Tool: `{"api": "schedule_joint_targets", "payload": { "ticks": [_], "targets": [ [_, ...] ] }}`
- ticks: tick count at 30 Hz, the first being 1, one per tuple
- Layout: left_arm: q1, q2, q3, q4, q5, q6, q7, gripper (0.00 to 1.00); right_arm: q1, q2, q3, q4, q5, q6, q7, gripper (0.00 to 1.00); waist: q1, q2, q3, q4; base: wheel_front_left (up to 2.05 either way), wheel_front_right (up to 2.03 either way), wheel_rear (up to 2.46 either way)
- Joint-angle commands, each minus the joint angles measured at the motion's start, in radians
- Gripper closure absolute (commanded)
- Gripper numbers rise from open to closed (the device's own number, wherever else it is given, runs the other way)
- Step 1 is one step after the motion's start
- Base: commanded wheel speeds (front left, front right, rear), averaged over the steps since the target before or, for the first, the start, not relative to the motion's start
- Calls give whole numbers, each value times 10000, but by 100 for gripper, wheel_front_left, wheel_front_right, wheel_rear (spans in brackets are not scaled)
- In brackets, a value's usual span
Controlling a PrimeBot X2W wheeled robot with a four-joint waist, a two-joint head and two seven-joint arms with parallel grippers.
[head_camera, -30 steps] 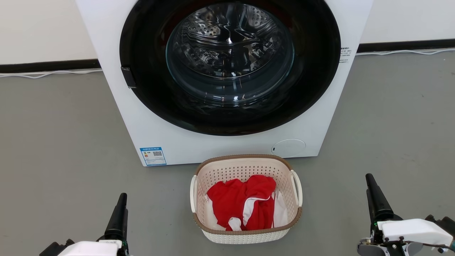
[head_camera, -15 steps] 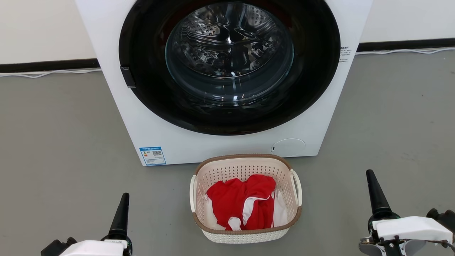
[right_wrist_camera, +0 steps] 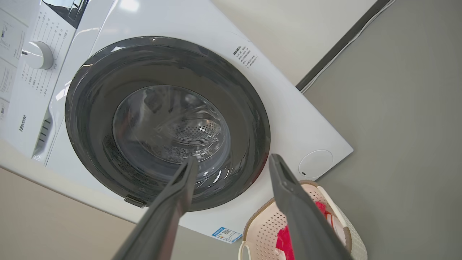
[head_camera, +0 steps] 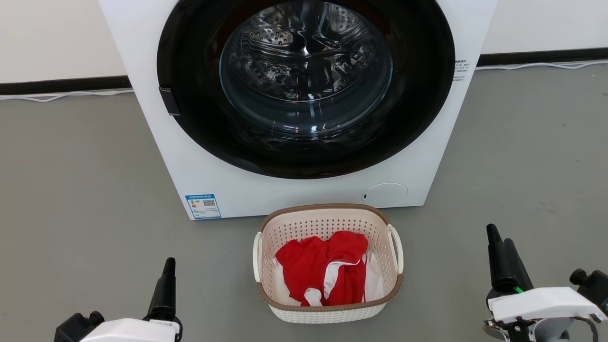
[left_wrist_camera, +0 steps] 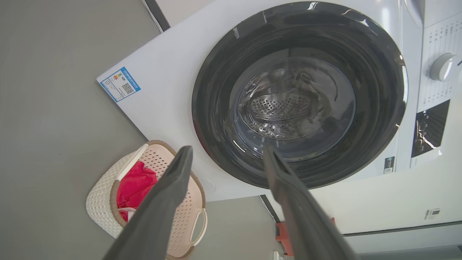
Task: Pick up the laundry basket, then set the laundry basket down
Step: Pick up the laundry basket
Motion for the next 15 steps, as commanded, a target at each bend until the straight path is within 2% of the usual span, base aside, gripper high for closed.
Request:
{"api": "schedule_joint_targets", "payload": {
  "ticks": [1, 15],
  "targets": [
    [-410, 102, 121, -325, 550, 57, -157, 0, -301, -178, 124, -340, -638, 42, -219, 0, 0, 0, 13, 2, 0, 0, 0],
    [-442, 117, 143, -337, 2794, 259, -538, 0, -361, -291, 226, -158, -3085, 50, -600, 0, 0, 0, 13, 10, 0, 0, 0]
  ]
}}
